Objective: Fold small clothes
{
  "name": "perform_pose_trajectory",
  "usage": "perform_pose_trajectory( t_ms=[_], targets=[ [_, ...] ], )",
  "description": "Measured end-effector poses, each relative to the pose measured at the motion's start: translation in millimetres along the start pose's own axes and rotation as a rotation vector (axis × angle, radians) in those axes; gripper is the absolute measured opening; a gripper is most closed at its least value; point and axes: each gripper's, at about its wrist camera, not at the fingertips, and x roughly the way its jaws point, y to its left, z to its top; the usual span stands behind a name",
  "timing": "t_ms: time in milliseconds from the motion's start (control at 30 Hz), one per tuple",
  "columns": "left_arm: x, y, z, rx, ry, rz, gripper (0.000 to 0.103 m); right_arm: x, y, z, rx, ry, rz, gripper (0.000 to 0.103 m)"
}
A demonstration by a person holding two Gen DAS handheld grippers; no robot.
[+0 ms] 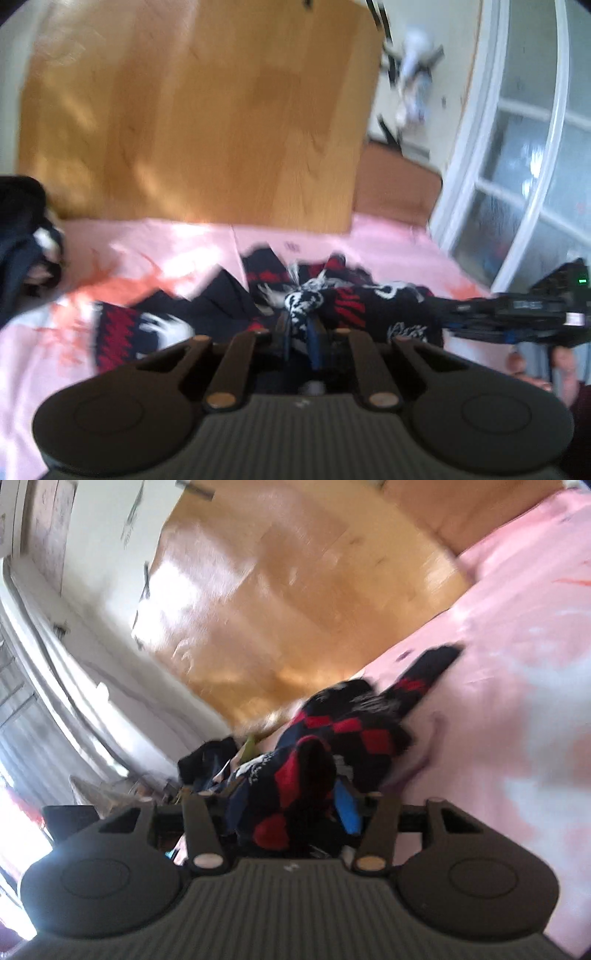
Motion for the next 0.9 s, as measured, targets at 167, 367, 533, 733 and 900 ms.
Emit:
perform_pose_trajectory(
  t_ms=[167, 367, 533, 733, 900],
  targets=[
    [-51.1, 32.6, -9.3, -0.086, -0.040, 0.137, 0.016, 76.1, 65.1, 6.1, -0.127, 0.096, 0.193, 0.022],
    [-93.4, 65.8, -1.4, -0.136, -0.090, 0.267, 0.039, 114.1, 97.0, -15.8, -0.253, 0.220, 0.247, 0.034],
    [-66.1, 41.3, 28.3, -0.009, -0.073, 0.198, 0.067, 54.1, 66.4, -9.6, -0.234, 0.097, 0.146, 0.042],
    [-22.4, -27.8, 42.2, 0.172, 0.019, 0.047, 0.103, -16.1, 26.2, -4.6, -0.162, -0.033, -0.107, 0.050],
    [30.7, -53.7, 29.2, 0.345, 0.210, 0.195, 0.061, -24.2, 13.1, -13.6, -0.141, 0.003, -0.168, 0.058]
  ],
)
